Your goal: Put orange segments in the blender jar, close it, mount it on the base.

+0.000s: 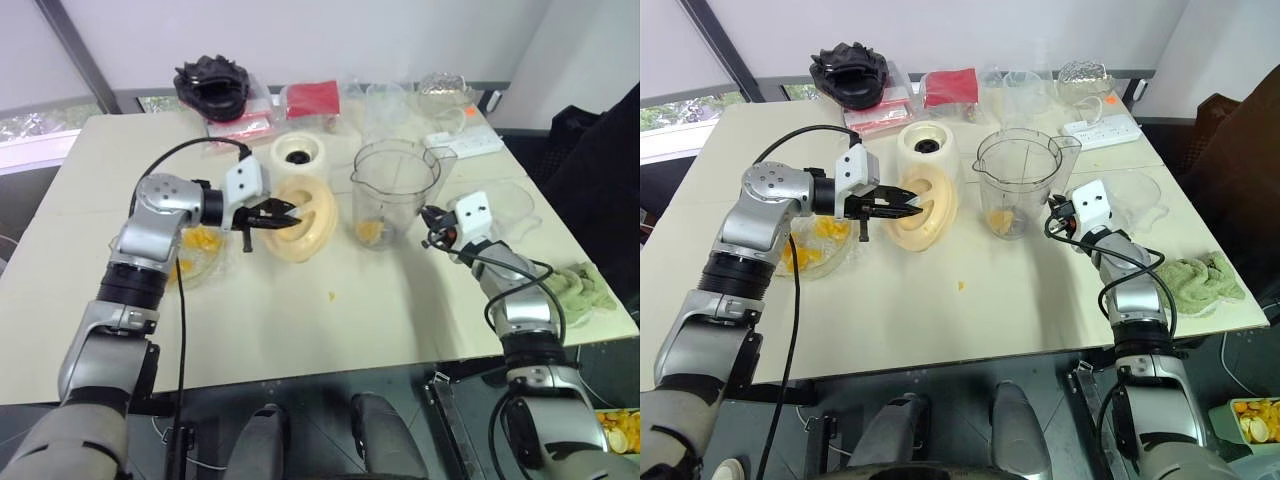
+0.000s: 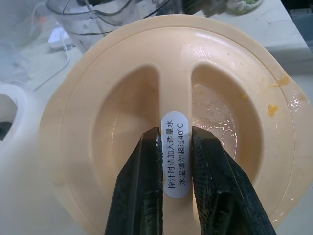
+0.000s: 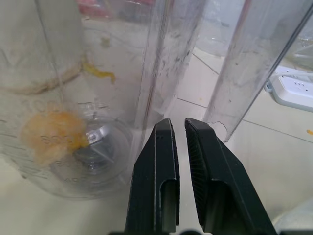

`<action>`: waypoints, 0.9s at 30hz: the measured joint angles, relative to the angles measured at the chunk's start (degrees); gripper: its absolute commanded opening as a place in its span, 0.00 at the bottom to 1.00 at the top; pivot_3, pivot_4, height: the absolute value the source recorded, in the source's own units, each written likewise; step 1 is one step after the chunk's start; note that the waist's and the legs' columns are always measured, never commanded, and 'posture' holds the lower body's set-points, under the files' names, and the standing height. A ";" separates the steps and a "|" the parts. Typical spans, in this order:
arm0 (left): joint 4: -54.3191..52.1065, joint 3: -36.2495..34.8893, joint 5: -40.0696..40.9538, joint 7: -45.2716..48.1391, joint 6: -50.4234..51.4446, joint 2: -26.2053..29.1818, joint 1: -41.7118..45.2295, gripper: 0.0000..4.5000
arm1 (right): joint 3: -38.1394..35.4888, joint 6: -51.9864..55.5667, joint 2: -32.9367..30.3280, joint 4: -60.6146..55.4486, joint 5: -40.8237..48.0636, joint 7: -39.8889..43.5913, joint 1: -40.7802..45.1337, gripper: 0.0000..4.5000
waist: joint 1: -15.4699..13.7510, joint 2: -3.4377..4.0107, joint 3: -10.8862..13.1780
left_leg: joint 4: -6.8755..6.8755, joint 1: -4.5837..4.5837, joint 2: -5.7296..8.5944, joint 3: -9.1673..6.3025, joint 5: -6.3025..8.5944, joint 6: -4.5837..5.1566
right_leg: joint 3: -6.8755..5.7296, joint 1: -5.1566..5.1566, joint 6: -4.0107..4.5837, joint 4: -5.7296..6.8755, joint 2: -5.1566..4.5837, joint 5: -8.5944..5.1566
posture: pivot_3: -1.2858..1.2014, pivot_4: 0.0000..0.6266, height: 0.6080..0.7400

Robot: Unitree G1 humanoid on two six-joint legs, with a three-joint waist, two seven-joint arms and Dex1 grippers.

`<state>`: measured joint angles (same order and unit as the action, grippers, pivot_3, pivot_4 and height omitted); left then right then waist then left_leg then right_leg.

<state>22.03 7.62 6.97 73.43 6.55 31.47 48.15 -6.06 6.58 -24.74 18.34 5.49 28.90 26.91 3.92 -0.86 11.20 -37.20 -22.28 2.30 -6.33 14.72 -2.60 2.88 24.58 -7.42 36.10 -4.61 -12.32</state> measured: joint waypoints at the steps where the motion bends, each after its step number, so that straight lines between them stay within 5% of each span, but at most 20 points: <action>1: 0.20 0.01 0.00 -0.01 -0.23 0.00 0.02 0.06 | 0.04 1.06 -0.01 -1.78 0.21 -0.02 -0.85 0.10 | -0.02 0.00 0.00 | 0.00 0.00 0.00 0.00 0.00 0.00 | 0.00 0.00 0.00 0.00 0.00 0.00 | 0.52 0.24 1.00; 21: 2.35 0.10 0.00 -0.13 -2.06 -0.61 1.73 0.06 | -2.83 13.85 -1.19 -20.18 0.73 -5.21 -10.18 0.10 | -0.97 -0.01 0.00 | -0.01 0.00 0.00 0.02 0.00 0.00 | 0.00 0.00 0.00 -0.02 0.00 0.00 | 0.52 0.24 1.00; 24: 2.56 0.10 0.00 -0.09 -2.13 -0.62 1.80 0.06 | -4.52 15.53 -1.20 -20.57 1.71 -6.49 -9.76 0.28 | -1.36 -0.01 0.00 | -0.01 0.00 0.00 0.02 0.00 0.00 | 0.00 -0.01 0.00 -0.01 0.00 0.00 | 0.52 0.24 1.00; 27: 2.64 0.11 0.00 -0.05 -2.14 -0.62 1.80 0.06 | -4.92 16.15 -1.19 -20.57 2.15 -7.27 -8.85 0.61 | -1.44 -0.01 -0.01 | -0.02 -0.01 0.00 0.02 0.00 0.00 | 0.00 -0.01 0.01 -0.02 0.00 0.00 | 0.52 0.24 1.00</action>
<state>24.66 7.73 6.97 73.37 4.41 30.85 49.95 -10.98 22.72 -25.93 -2.23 7.65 21.63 18.06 2.48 -0.87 11.20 -37.22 -22.29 2.31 -6.30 14.72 -2.60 2.88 24.57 -7.41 36.08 -4.62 -12.32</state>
